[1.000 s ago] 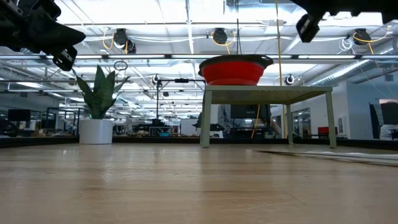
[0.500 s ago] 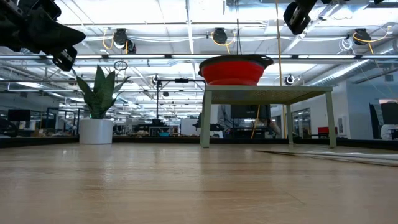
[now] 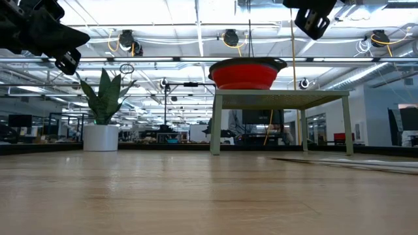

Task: Pick & Place Fruit
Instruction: Put the blue white knife to the right of the red basket on the shelf

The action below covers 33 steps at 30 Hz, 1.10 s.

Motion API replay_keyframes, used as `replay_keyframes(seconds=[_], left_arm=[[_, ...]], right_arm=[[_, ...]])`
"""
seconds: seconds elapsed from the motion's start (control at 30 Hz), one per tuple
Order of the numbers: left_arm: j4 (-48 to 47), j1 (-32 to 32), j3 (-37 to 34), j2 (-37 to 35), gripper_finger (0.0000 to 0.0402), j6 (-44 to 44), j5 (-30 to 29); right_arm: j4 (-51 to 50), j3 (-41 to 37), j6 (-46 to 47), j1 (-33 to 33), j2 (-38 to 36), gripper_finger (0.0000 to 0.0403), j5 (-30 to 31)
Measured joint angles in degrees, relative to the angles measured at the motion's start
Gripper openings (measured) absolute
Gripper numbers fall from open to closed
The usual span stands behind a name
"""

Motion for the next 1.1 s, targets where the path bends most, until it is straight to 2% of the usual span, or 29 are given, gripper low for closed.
replay_keyframes(seconds=[0.47,0.73,1.1], left_arm=[[0.0,0.0,0.0,0.0,0.0002,-0.1,0.0],[-0.1,0.0,0.0,0.1,0.0002,-0.1,0.0],[0.0,0.0,0.0,0.1,0.0001,-0.5,0.0]], right_arm=[[-16.6,11.2,8.2,0.0,7.2,0.0000,0.0],[-20.9,13.9,13.2,0.0,10.5,0.0000,-0.2],[-29.8,14.8,26.8,0.0,14.3,0.0000,-0.6]])
